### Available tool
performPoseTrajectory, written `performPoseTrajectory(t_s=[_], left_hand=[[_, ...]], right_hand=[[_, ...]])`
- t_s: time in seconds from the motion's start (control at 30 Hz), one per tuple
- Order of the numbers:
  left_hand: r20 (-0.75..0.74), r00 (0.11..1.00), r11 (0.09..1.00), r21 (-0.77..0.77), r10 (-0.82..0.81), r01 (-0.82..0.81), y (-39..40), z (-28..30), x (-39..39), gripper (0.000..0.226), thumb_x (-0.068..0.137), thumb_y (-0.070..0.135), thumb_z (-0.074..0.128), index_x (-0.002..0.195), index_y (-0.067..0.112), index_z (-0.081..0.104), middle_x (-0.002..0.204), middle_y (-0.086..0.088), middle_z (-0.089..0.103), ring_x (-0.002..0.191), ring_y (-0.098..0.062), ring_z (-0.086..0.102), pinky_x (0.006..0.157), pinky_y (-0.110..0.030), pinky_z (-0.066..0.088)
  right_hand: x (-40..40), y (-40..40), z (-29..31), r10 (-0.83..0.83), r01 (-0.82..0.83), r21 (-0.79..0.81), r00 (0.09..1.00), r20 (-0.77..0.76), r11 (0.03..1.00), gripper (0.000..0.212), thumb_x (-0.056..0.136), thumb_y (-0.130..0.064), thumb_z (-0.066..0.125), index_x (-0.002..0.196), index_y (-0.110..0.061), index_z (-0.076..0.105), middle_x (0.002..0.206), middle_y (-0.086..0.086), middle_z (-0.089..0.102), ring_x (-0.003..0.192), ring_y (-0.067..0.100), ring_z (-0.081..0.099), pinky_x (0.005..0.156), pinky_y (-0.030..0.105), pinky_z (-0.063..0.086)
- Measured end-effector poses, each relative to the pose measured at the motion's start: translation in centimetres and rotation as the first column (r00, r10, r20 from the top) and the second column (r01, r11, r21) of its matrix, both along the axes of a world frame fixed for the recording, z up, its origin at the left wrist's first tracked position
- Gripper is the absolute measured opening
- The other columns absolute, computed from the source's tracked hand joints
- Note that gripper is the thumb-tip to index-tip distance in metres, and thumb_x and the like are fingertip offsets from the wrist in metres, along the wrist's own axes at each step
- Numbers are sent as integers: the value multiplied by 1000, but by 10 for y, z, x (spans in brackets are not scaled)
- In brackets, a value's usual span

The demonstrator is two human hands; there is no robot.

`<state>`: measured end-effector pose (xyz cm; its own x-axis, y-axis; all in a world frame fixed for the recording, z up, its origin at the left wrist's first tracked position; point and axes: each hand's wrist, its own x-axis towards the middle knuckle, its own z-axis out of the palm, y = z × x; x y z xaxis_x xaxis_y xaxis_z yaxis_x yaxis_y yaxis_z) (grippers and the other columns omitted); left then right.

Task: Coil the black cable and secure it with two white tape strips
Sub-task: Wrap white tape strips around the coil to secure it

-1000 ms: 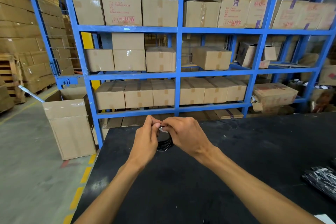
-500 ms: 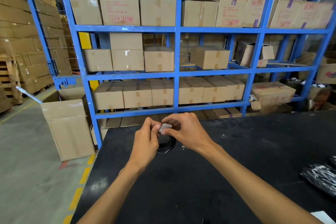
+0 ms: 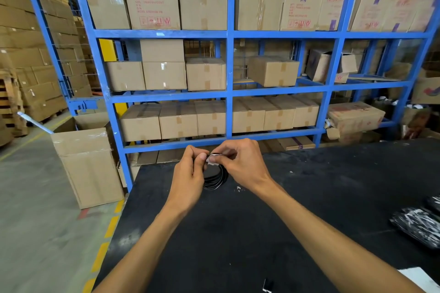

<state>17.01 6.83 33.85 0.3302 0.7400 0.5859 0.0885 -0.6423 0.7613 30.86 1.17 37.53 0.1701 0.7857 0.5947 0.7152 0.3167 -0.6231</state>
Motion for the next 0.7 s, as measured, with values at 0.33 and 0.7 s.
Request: performPoseTrajectory(t_s=[0.33,0.7], left_hand=[[258,966,975,-212,-9,66,-1,12,-2,20,103,23,39,92,13,51,74,0,50,61,-1,45,65,-16,44],[316,944,857,-457,-94,239,-9,6,-9,22,100,25,47,114,10,54,98,-6,73,96,-22,65,84,-41,48]], right_hand=[[0,-8,-24,0,-42,-82,892,-453,996,52,78,-38,81,124,-29,58,111,-4,69,98,10,69,84,29,59],[4,-14,-21,105,-166,-26,729,-676,986,28,87,-9,73,112,-13,60,94,13,77,84,22,75,73,34,62]])
